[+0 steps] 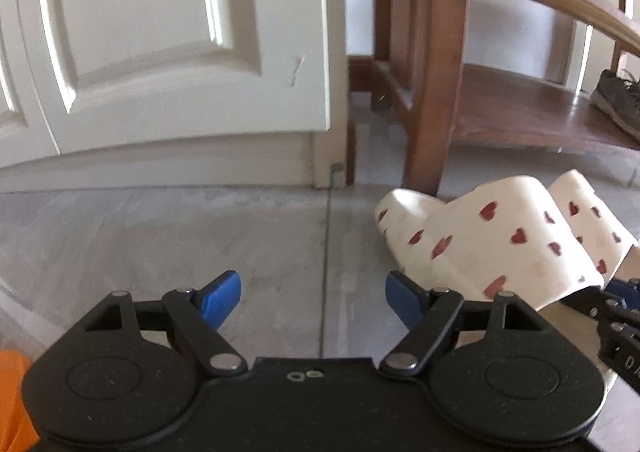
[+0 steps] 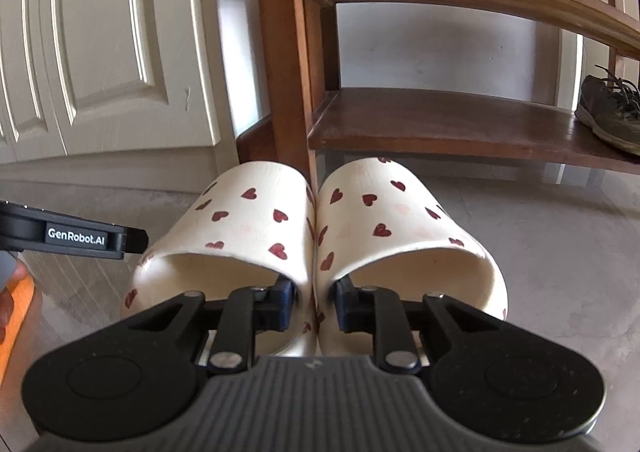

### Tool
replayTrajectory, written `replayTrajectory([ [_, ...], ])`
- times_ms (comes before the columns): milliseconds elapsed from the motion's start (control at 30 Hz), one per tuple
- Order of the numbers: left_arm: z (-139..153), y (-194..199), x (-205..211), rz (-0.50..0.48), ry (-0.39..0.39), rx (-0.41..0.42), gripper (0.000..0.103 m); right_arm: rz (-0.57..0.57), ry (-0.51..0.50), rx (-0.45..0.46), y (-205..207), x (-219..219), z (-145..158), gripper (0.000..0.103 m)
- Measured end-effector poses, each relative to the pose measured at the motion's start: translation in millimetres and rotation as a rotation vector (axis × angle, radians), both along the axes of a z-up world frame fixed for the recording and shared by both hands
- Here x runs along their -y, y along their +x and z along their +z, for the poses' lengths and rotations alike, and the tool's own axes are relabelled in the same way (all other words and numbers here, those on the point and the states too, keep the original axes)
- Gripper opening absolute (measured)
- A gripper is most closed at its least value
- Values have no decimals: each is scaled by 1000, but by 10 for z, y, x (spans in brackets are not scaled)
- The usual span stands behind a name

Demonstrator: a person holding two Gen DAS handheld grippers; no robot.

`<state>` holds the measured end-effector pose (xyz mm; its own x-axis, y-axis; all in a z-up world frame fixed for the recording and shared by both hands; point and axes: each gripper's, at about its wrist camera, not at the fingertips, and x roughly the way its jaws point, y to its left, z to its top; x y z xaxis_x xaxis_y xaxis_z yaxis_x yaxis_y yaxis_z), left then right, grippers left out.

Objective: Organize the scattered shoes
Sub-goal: 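Lift and carry the heart-print slides with the right gripper toward the shelf, then lower the heart-print slides onto the bottom board beside the grey sneakers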

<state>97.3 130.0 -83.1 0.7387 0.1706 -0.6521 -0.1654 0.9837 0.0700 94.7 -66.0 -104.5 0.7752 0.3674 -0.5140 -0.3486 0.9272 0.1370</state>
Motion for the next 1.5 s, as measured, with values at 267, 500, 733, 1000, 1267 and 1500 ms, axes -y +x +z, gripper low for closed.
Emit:
replayTrajectory([
  [267,142,4,166,-43,5,36,80,-57,30,0,-105,149,118,24],
  [500,300,18,373,-108,1,90,80,-147,41,92,-221,451,369,24],
  [733,438,38,609,-188,-4,132,80,-256,17,175,-149,831,615,24],
  [1000,528,30,855,-270,32,134,80,-318,-41,141,491,1130,601,25],
  [1267,535,126,1076,-311,47,129,80,-313,-55,122,652,1089,540,25],
  [1500,471,188,1197,-337,54,105,80,-328,-50,85,838,1125,481,25],
])
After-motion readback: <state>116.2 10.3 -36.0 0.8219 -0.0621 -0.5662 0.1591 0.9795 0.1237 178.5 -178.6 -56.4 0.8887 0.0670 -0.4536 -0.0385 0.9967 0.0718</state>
